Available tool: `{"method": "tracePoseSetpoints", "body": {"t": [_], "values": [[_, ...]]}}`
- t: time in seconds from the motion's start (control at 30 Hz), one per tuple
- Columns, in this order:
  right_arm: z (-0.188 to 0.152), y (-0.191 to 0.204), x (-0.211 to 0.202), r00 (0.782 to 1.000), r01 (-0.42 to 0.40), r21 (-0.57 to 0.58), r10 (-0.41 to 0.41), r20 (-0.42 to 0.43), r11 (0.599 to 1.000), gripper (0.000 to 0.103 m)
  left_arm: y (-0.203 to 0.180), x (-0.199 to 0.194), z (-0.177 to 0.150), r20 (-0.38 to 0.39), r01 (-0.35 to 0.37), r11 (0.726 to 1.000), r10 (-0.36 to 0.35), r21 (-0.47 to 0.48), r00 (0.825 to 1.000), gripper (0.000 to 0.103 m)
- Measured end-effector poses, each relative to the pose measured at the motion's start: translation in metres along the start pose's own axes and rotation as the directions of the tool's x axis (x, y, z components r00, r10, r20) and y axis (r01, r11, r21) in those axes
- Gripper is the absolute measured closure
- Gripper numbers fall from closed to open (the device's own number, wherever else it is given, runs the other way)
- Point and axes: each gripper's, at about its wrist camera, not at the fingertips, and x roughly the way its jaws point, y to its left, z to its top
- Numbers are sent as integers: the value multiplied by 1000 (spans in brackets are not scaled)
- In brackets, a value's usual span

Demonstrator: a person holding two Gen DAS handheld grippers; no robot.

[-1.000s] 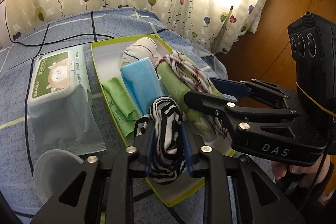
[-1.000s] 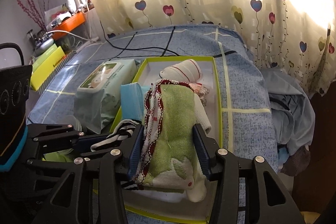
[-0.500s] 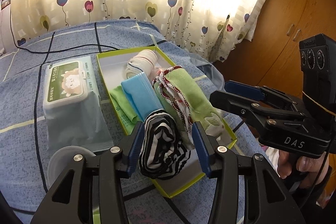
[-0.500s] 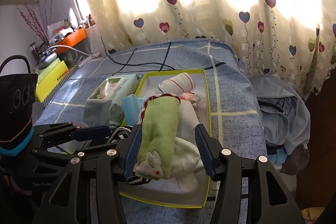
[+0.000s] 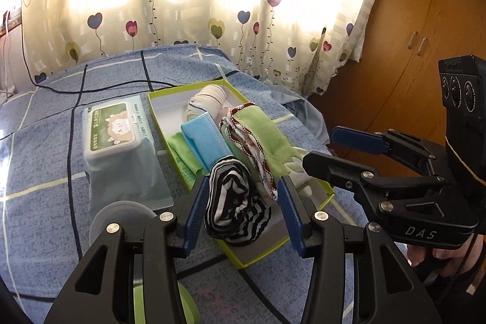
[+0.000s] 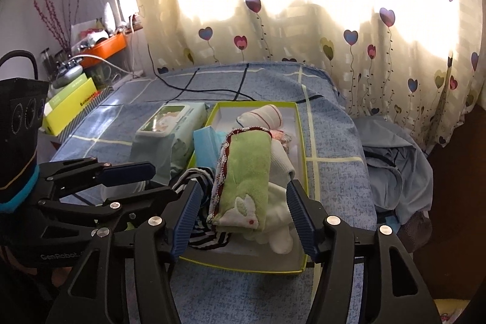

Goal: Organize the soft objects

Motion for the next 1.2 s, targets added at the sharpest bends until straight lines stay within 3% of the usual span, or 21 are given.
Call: {"method": "tracePoseSetpoints", "body": {"t": [0.37, 1.2], "values": [[-11, 19, -11, 999, 42, -18, -42, -17, 999, 44, -3, -22, -11, 19, -93, 995, 93, 37, 996, 55], [-34, 44, -22, 996, 70, -13, -71, -46, 997, 43, -2, -43, -34, 23, -106, 994, 105, 27, 994, 55]]}}
